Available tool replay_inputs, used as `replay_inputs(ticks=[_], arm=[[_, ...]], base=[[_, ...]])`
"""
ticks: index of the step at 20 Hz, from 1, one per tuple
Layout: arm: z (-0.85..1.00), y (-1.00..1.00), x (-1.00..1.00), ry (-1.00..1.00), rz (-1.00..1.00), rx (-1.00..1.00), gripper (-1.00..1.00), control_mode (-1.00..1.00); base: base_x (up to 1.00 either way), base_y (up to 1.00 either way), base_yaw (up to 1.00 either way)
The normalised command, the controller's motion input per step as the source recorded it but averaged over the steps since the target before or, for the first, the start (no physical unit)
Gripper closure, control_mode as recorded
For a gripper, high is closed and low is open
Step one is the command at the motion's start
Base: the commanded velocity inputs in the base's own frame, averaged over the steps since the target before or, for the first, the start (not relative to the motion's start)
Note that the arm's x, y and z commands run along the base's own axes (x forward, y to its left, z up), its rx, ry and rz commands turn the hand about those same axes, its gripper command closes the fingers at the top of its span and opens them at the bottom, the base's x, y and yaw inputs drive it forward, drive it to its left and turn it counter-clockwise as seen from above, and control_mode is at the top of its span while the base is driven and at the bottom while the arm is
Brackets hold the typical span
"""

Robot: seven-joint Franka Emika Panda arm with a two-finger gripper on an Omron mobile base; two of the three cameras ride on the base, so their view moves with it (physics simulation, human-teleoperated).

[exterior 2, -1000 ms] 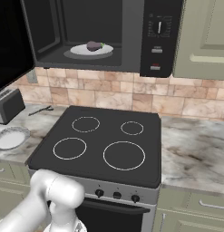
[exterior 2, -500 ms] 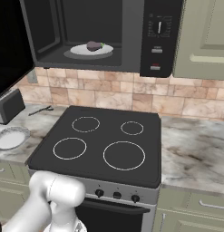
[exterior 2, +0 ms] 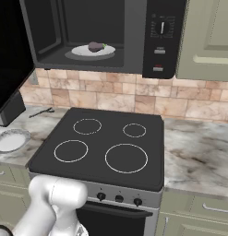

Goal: Pick the eggplant from the counter and place it in the microwave. Then turn on the microwave.

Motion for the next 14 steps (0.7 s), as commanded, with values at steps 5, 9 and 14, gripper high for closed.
replay_inputs(ticks=[5,9,14], arm=[[0.09,-0.5,0.0,0.18,0.0,0.06,1.0,-1.0],[0.08,-0.48,0.0,0.17,0.0,0.07,1.0,-1.0],[0.1,-0.48,0.04,0.17,0.02,0.07,1.0,-1.0]], base=[[0.0,0.0,0.0],[0.0,0.0,0.0],[0.0,0.0,0.0]])
